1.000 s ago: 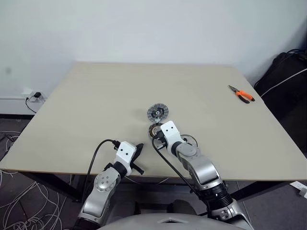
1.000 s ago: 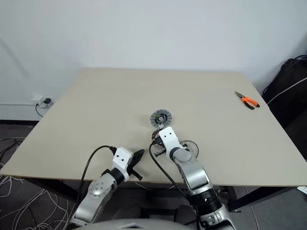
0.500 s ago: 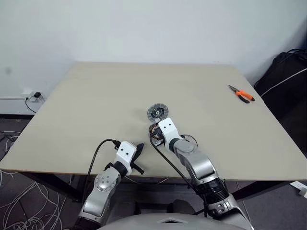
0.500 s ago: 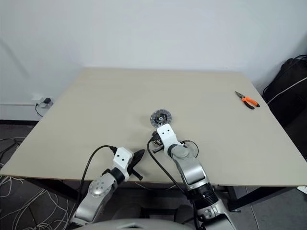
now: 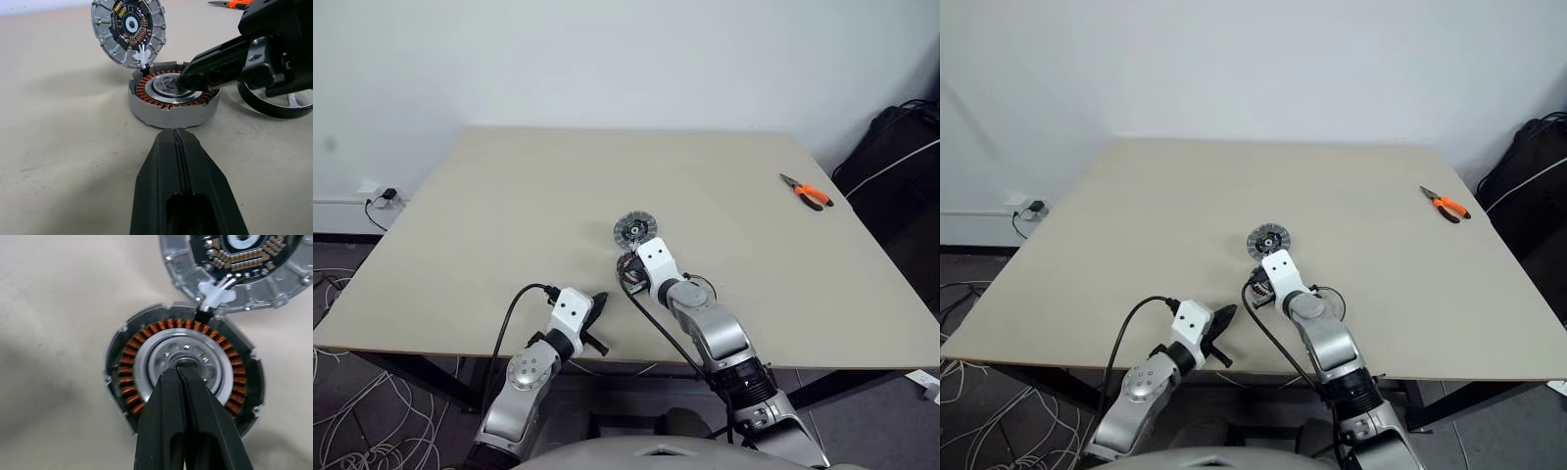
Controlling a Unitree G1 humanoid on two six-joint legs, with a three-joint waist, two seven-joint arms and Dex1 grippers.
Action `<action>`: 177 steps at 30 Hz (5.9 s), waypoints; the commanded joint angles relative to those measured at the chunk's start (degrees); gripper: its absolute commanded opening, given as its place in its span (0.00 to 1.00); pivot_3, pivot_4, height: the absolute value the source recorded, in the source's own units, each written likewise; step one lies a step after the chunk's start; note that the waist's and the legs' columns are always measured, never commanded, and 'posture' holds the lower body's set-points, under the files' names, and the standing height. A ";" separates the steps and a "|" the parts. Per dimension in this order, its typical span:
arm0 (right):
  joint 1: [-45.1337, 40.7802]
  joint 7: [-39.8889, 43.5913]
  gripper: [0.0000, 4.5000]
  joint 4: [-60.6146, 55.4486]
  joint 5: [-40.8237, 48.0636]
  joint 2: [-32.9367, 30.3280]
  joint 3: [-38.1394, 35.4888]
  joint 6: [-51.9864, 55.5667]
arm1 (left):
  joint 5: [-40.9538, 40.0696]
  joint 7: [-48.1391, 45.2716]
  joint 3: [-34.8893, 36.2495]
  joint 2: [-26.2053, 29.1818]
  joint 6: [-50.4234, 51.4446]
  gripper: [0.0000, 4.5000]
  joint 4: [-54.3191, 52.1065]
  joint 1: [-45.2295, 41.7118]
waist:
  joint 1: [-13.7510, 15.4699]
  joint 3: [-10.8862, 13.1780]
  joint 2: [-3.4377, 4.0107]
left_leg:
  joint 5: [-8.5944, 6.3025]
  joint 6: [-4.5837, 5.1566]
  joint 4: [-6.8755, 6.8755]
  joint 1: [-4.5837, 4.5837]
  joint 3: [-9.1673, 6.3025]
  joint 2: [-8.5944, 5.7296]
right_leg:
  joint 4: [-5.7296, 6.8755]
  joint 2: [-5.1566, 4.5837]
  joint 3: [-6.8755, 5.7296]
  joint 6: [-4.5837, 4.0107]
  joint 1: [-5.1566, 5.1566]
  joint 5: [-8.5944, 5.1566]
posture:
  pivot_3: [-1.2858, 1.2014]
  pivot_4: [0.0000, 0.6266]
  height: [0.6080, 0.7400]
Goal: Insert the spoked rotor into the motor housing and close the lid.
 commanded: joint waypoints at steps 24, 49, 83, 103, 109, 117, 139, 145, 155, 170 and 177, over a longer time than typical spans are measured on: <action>-2.89 0.48 0.01 2.53 0.69 1.13 -0.92 -5.91 | -0.20 0.39 -0.35 -0.41 0.02 0.00 -1.91 -0.33 | -0.03 0.05 0.08 | 0.00 0.00 -0.07 -0.01 0.00 0.00 | -0.02 -0.02 0.03 0.00 -0.05 0.00 | 0.52 0.00 1.00; 2.24 0.47 0.01 -2.22 0.86 -1.44 -2.01 -6.54 | -0.31 -0.55 -0.56 0.04 0.33 0.00 -1.44 -1.18 | 0.01 0.07 0.11 | 0.00 0.00 -0.09 -0.02 0.00 0.00 | -0.04 -0.04 0.06 -0.01 -0.05 -0.01 | 0.52 0.00 1.00; -4.43 -0.84 0.01 8.29 -1.83 0.91 -1.35 -14.74 | -0.13 0.86 -0.39 -0.03 0.56 0.00 -2.76 0.47 | -0.06 0.13 0.16 | 0.00 0.00 -0.13 -0.02 0.00 0.00 | -0.04 -0.03 0.06 -0.01 -0.07 -0.01 | 0.52 0.00 1.00; -3.81 -1.16 0.01 9.13 -2.14 1.29 -0.76 -14.02 | -0.23 0.62 -0.55 0.10 0.73 0.00 -2.57 0.14 | -0.08 0.13 0.17 | 0.00 0.00 -0.16 -0.01 0.01 0.00 | -0.04 -0.03 0.09 -0.03 -0.09 -0.02 | 0.52 0.00 1.00; -3.82 -1.02 0.01 10.05 -2.19 1.58 -0.46 -14.17 | -0.22 0.64 -0.48 0.17 0.72 0.00 -2.54 0.06 | -0.09 0.14 0.17 | 0.00 0.00 -0.16 -0.01 0.01 0.00 | -0.04 -0.03 0.09 -0.03 -0.09 -0.02 | 0.52 0.00 1.00; -3.86 -0.35 0.01 10.29 -2.01 1.81 -0.26 -14.10 | -0.23 0.63 -0.51 0.13 0.70 0.00 -2.35 -0.17 | -0.19 0.13 0.17 | 0.00 -0.01 -0.18 0.00 0.01 0.00 | -0.04 -0.02 0.08 -0.03 -0.09 -0.02 | 0.52 0.00 1.00; -1.14 4.17 0.01 6.18 -1.10 1.07 0.44 -12.64 | -0.26 0.39 -0.70 0.16 0.69 0.00 -2.07 -0.15 | -1.35 0.11 0.16 | 0.00 -0.01 -0.21 0.04 0.00 0.00 | -0.03 -0.03 0.12 -0.03 -0.07 -0.01 | 0.52 0.00 1.00; -0.33 2.14 0.01 1.07 -0.94 0.94 -1.46 -15.01 | -0.27 -0.01 -0.88 0.14 0.74 0.00 -1.91 -0.38 | -1.31 0.14 0.17 | 0.00 -0.01 -0.23 0.00 0.00 -0.01 | -0.04 -0.04 0.14 -0.03 -0.10 -0.02 | 0.52 0.00 1.00; -0.93 -1.64 0.01 1.04 -1.80 0.72 -3.78 -14.84 | -0.30 -0.21 -1.01 0.11 0.84 0.00 -2.13 -0.26 | -1.32 0.14 0.17 | 0.01 -0.02 -0.27 0.01 0.00 -0.01 | -0.05 -0.03 0.14 -0.04 -0.11 -0.02 | 0.52 0.00 1.00; -3.17 -0.55 0.01 9.65 -3.21 1.63 0.11 -15.18 | -0.28 0.33 -0.81 0.07 0.93 0.00 -2.36 0.38 | -1.34 0.14 0.17 | 0.02 -0.03 -0.27 0.01 0.00 -0.01 | -0.05 -0.02 0.13 -0.05 -0.10 -0.03 | 0.52 0.00 1.00; -1.79 0.26 0.01 9.60 -3.34 1.34 1.06 -14.34 | -0.24 0.42 -0.68 0.08 0.67 0.00 -2.18 0.44 | -1.34 0.13 0.17 | 0.02 -0.03 -0.27 0.03 0.00 -0.01 | -0.04 -0.03 0.13 -0.05 -0.10 -0.03 | 0.52 0.00 1.00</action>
